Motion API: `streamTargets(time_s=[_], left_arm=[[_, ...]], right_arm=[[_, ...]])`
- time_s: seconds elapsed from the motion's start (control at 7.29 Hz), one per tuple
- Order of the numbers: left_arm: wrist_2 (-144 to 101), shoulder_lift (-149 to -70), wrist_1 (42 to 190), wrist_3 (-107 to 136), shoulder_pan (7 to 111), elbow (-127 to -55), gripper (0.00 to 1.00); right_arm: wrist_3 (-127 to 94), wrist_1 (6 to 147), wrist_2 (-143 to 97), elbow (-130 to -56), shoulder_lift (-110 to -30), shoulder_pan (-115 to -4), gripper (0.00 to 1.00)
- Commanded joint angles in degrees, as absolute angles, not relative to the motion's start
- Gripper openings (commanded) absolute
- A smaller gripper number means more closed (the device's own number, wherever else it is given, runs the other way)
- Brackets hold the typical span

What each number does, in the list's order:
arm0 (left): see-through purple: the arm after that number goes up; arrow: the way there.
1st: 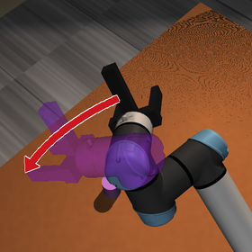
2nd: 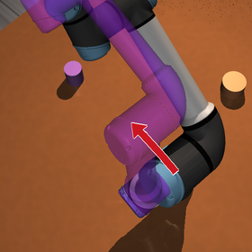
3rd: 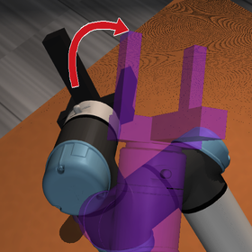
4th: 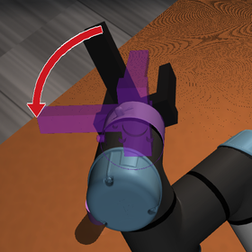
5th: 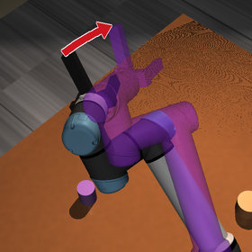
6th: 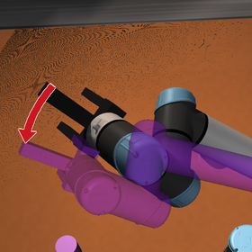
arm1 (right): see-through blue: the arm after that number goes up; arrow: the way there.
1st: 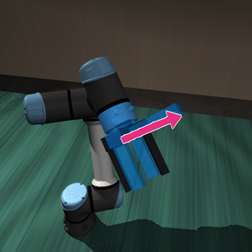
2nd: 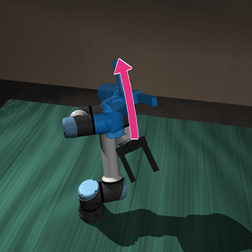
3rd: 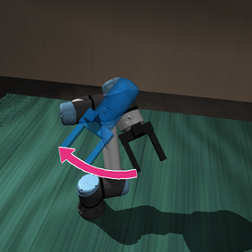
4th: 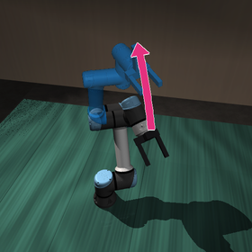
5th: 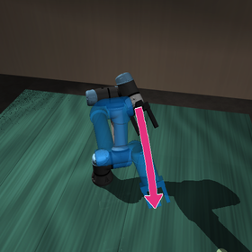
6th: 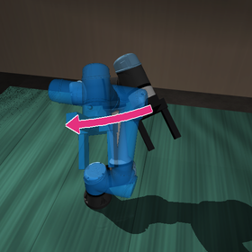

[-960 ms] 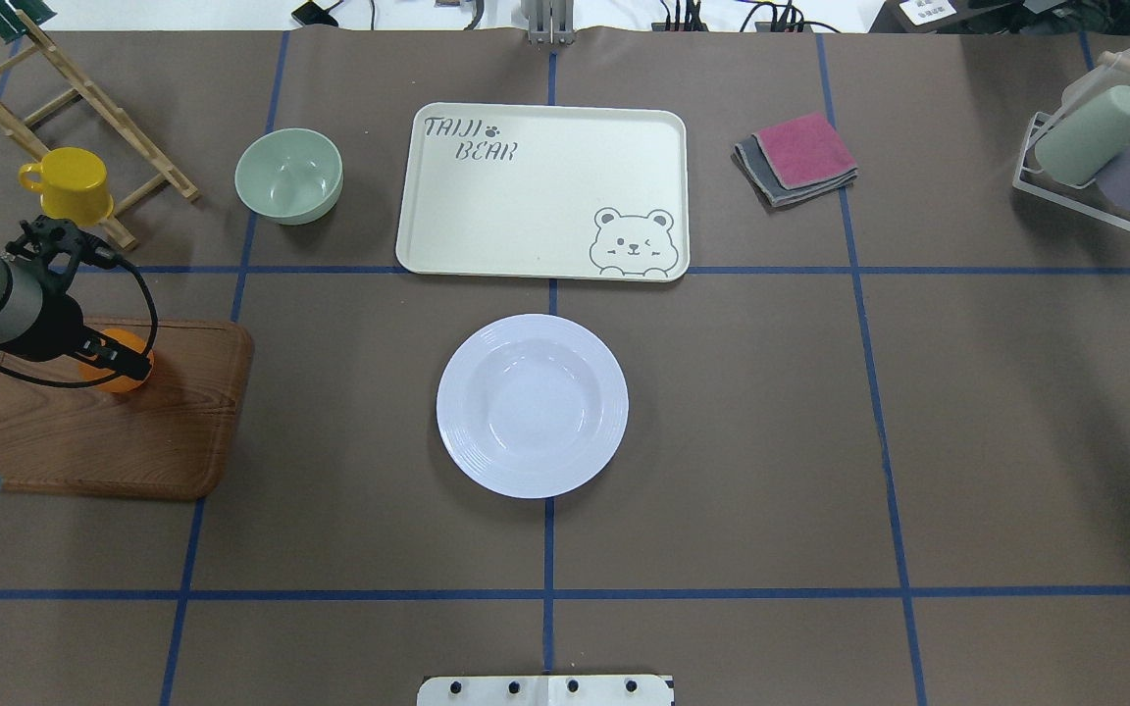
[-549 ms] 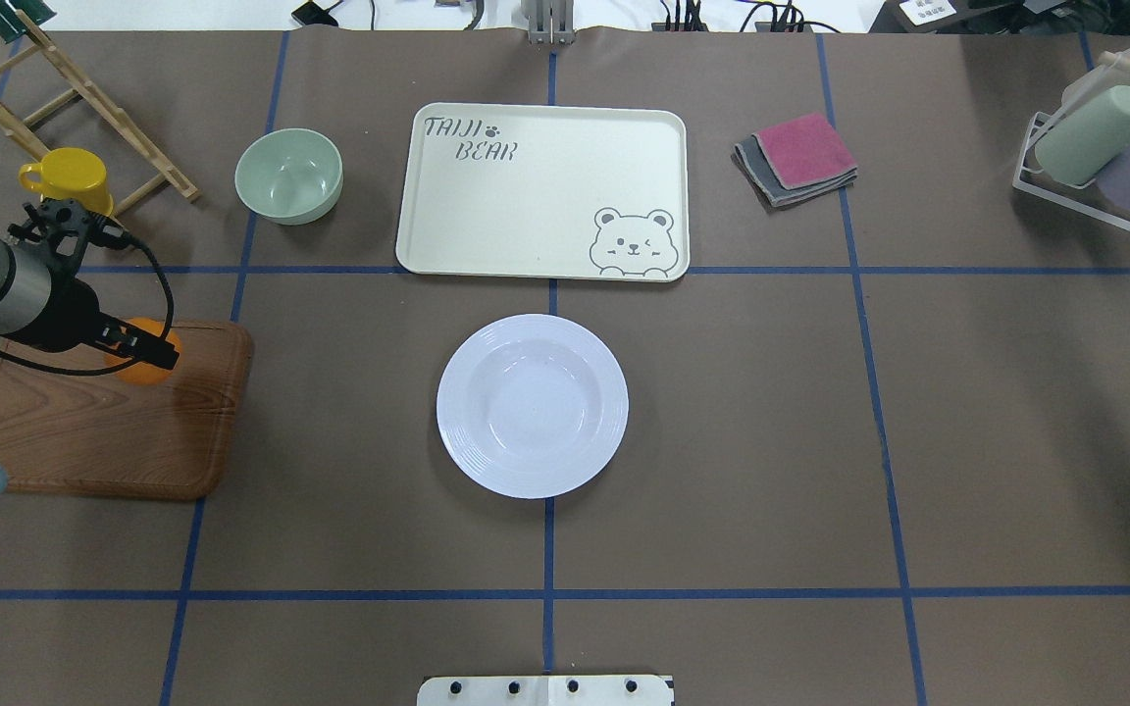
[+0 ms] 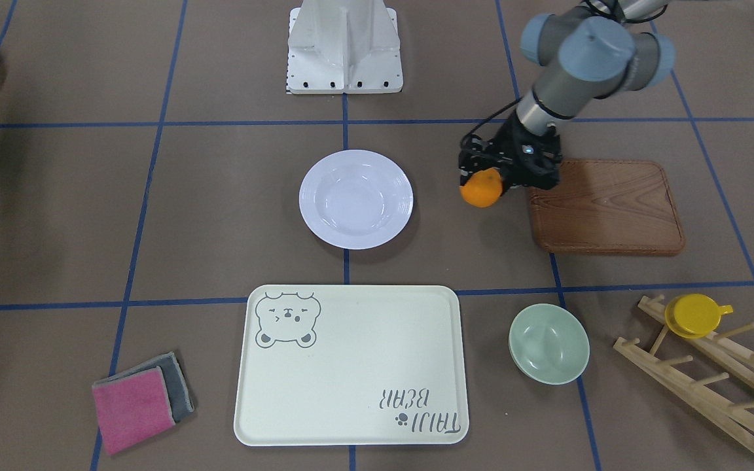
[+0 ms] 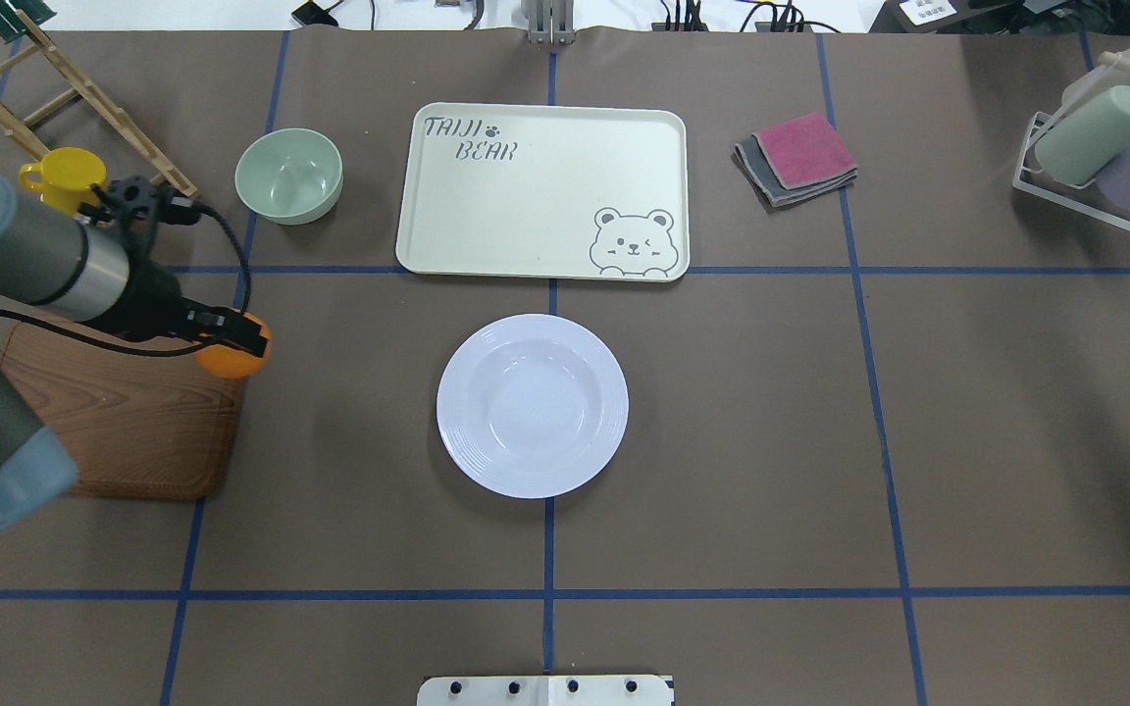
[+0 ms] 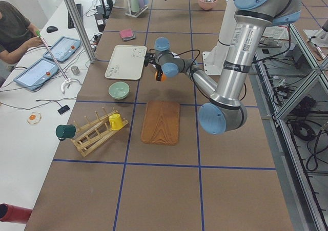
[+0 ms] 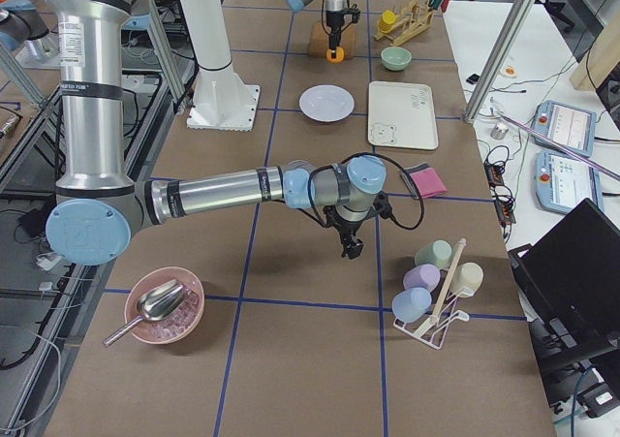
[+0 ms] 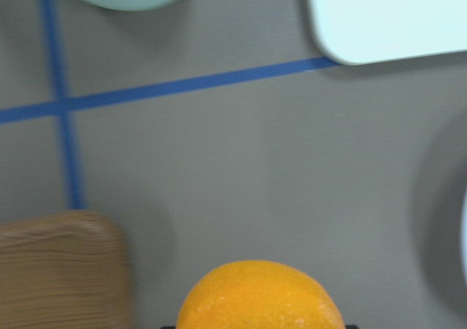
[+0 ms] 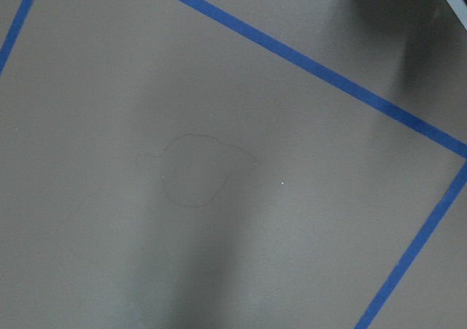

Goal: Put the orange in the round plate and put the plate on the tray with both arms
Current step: 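Carry the orange with the left gripper onto the white plate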

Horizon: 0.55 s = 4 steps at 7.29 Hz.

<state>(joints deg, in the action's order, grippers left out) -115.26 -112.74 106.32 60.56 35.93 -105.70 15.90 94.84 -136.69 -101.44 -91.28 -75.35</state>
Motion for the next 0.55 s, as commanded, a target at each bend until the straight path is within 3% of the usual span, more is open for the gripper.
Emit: streamTargets(time_s=[0.0, 0.41], left_arm=[[-105.4, -126.9, 89.6, 64.4, 27.3, -104.9, 0.0], [-100.5, -137.7, 90.0, 66.2, 24.3, -90.0, 0.0]], right_arm=[[15.6, 94.8, -136.8, -101.5, -91.1, -74.4, 1.0], [15.0, 94.8, -137.0, -101.7, -91.1, -74.2, 1.0]])
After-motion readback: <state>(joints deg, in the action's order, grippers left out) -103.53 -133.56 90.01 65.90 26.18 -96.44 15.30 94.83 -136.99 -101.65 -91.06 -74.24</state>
